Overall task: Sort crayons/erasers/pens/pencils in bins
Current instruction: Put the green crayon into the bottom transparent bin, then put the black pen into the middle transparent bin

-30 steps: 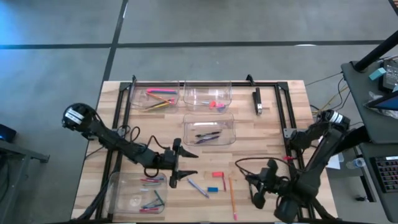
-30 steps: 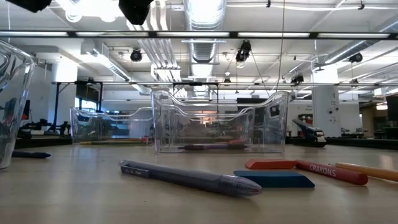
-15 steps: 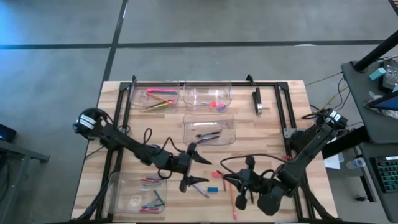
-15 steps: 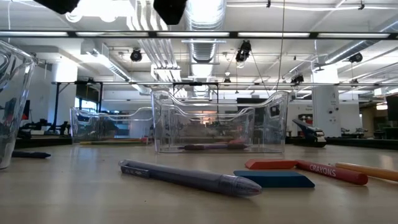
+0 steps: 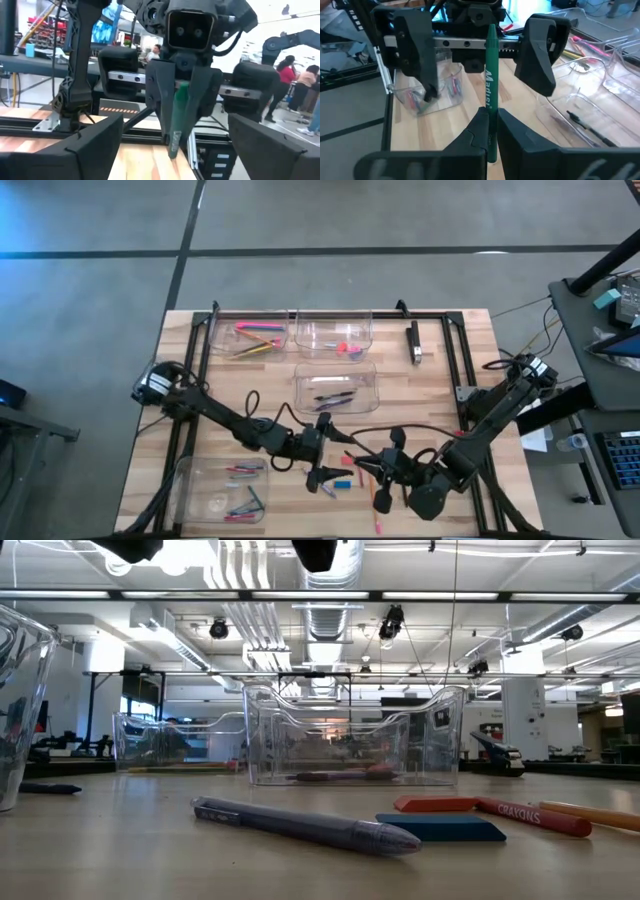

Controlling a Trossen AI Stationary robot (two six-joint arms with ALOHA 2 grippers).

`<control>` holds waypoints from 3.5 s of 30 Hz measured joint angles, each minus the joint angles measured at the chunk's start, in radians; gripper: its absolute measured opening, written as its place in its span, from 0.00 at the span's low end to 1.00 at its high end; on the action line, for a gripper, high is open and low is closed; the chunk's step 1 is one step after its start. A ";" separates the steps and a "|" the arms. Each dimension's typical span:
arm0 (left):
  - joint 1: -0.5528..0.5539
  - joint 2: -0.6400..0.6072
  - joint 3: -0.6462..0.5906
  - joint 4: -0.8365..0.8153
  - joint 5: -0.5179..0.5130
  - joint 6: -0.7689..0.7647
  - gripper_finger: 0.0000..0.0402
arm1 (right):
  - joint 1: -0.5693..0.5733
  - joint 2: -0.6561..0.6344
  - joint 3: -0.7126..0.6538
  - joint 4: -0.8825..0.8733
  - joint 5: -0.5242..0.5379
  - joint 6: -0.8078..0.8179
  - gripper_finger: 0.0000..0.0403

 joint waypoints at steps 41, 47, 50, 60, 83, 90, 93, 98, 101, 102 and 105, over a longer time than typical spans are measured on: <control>-0.050 -0.353 0.126 -1.127 -0.045 -0.095 0.03 | 0.021 -0.017 -0.001 -0.010 -0.179 -0.006 0.74; -0.201 -0.425 0.272 -1.753 -0.023 -0.312 0.03 | 0.021 -0.012 -0.001 -0.041 -0.178 -0.006 0.74; -0.282 -0.421 0.313 -1.920 -0.017 -0.439 0.03 | 0.020 -0.012 -0.001 -0.056 -0.174 -0.006 0.72; -0.402 -0.304 0.248 -2.043 0.214 -0.636 0.05 | 0.020 -0.005 -0.001 -0.062 -0.175 0.011 0.66; -0.429 -0.415 0.119 -1.346 -0.516 -0.088 0.45 | 0.074 -0.002 -0.071 -0.512 -0.287 0.588 0.63; -0.357 -0.429 -0.163 -0.467 -0.538 0.215 0.45 | 0.149 -0.002 -0.202 -0.499 -0.312 0.785 0.63; -0.329 -0.415 -0.300 -0.152 -0.521 0.241 0.45 | 0.185 -0.002 -0.259 -0.484 -0.310 0.871 0.62; -0.279 -0.407 -0.448 0.218 -0.510 0.237 0.45 | 0.205 -0.002 -0.359 -0.423 -0.304 0.984 0.62; -0.269 -0.407 -0.473 0.288 -0.487 0.238 0.45 | 0.207 -0.002 -0.413 -0.371 -0.305 1.036 0.62; -0.269 -0.407 -0.473 0.286 -0.466 0.238 0.45 | 0.206 -0.002 -0.429 -0.345 -0.305 1.044 0.61; -0.270 -0.407 -0.473 0.280 -0.395 0.238 0.45 | 0.206 -0.002 -0.460 -0.250 -0.304 1.000 0.60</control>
